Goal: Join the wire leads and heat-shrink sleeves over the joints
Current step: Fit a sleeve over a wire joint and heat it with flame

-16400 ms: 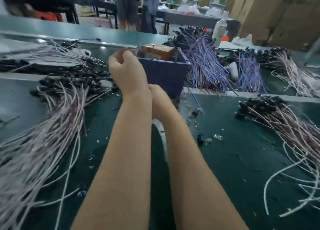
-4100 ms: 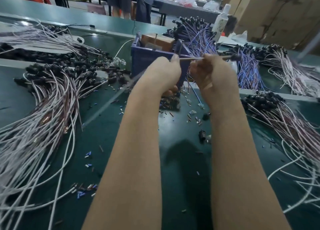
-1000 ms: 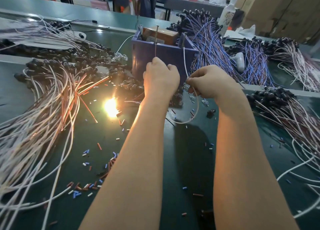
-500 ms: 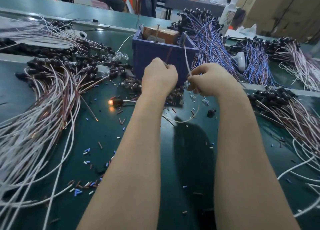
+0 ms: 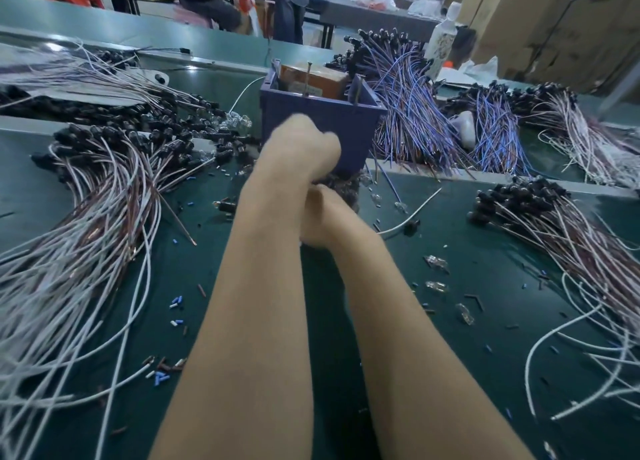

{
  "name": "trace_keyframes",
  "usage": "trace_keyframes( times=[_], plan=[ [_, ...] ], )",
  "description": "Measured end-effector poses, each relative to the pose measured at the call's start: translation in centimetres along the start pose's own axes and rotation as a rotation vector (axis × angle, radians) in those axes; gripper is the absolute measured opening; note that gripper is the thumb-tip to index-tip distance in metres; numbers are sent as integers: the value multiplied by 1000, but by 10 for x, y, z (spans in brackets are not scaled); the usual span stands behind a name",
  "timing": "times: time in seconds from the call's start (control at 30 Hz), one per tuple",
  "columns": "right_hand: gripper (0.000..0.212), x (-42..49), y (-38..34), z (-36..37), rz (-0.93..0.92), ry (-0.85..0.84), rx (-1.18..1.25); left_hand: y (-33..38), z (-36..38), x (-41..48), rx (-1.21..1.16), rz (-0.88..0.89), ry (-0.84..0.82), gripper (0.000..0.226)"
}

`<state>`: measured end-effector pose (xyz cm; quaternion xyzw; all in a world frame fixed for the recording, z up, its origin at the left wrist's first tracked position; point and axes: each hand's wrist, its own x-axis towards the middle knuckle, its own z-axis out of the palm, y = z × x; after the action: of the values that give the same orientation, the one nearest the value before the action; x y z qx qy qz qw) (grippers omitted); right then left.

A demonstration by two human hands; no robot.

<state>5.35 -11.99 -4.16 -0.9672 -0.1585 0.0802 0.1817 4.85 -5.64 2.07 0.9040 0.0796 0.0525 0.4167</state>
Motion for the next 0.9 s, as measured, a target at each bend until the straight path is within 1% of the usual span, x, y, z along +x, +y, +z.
trace_keyframes(
  times=[0.07, 0.13, 0.2, 0.27, 0.33, 0.37, 0.47, 0.53, 0.63, 0.7, 0.73, 0.8, 0.9],
  plan=[
    [35, 10, 3, 7, -4, 23, 61, 0, 6, -2, 25, -11, -71, 37],
    [40, 18, 5, 13, 21, -1, 10, 1, 7, -2, 17, -9, -69, 37],
    [41, 22, 7, 16, 42, 31, 15, 2, 6, -1, -3, -13, -65, 37],
    [37, 24, 11, 17, -38, 82, 43, 2, 3, 1, -17, -4, -57, 35],
    [35, 21, 12, 18, -100, 122, -54, 1, 2, 2, -14, 6, -46, 35],
    [37, 21, 13, 18, -102, 134, -94, 1, 1, 2, -12, 9, -41, 35],
    [40, 19, 12, 14, -77, 208, -72, -1, 2, 1, -12, -2, -35, 36],
    [33, 16, 13, 0, -51, 298, -51, -5, 2, 1, 0, -13, -23, 36],
    [21, 4, 18, -35, 24, 438, 162, -12, 1, 3, 0, -45, -17, 34],
    [16, -8, 23, -57, 25, 485, 206, -13, 3, 3, -38, -70, -18, 47],
    [13, -14, 25, -65, 18, 476, 195, -10, 4, 3, -78, -69, -19, 50],
    [6, -26, 28, -73, 13, 438, 187, 0, 6, 1, -193, 19, -4, 46],
    [7, -39, 29, -75, 20, 448, 267, 20, 8, -7, -329, 244, 47, 30]
  ],
)
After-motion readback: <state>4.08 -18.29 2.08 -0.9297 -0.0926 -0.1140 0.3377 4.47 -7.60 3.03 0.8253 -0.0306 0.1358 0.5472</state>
